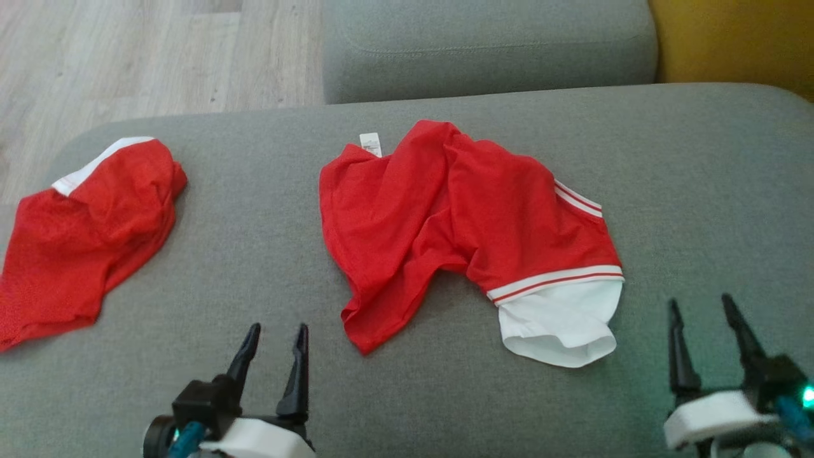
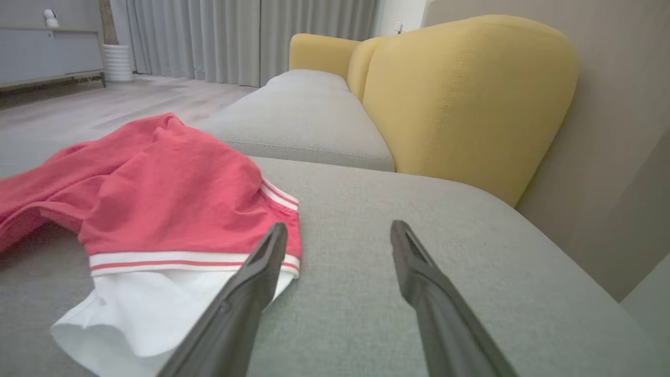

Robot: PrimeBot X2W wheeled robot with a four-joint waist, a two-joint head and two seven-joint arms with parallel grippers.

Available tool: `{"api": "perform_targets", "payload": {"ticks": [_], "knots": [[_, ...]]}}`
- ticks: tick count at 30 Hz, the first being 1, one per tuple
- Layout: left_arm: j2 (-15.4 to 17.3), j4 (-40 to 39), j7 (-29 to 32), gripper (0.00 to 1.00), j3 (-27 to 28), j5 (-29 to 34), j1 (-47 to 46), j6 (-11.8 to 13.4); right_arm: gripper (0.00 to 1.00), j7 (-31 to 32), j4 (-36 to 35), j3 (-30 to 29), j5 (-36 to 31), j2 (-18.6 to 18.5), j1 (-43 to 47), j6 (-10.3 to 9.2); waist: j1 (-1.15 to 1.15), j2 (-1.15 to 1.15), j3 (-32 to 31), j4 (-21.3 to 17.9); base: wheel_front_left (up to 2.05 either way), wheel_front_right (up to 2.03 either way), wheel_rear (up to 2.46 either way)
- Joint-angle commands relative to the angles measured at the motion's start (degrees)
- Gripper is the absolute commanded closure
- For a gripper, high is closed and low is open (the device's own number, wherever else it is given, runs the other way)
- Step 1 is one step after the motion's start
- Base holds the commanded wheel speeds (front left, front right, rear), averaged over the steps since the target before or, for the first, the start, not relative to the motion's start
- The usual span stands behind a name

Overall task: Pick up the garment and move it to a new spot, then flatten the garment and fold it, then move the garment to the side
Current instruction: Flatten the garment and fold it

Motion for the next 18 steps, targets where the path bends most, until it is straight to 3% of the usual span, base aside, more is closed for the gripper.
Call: {"api": "perform_targets", "payload": {"ticks": [1,7,18], "knots": [[-0.22,-1.79,-0.70,0.00,2.47,0.51,-1.23,-0.26,0.00,-0.75,-3.02,2.21,0.63,0.14,-1.29,-0.04,0.00,0.00,-0.11,0.10,0.00,0.00,0.00],[-0.22,-1.73,-0.70,0.00,5.15,1.31,0.19,-0.72,0.00,-0.77,-5.66,5.53,3.95,0.50,3.00,-0.04,0.00,0.00,-0.99,1.24,0.00,0.00,0.00],[-0.22,-1.68,-0.70,0.00,7.25,1.11,1.23,-0.72,0.00,-0.78,-4.93,5.59,5.82,0.75,4.48,-0.04,0.00,0.00,-1.71,3.59,0.00,0.00,0.00]]}}
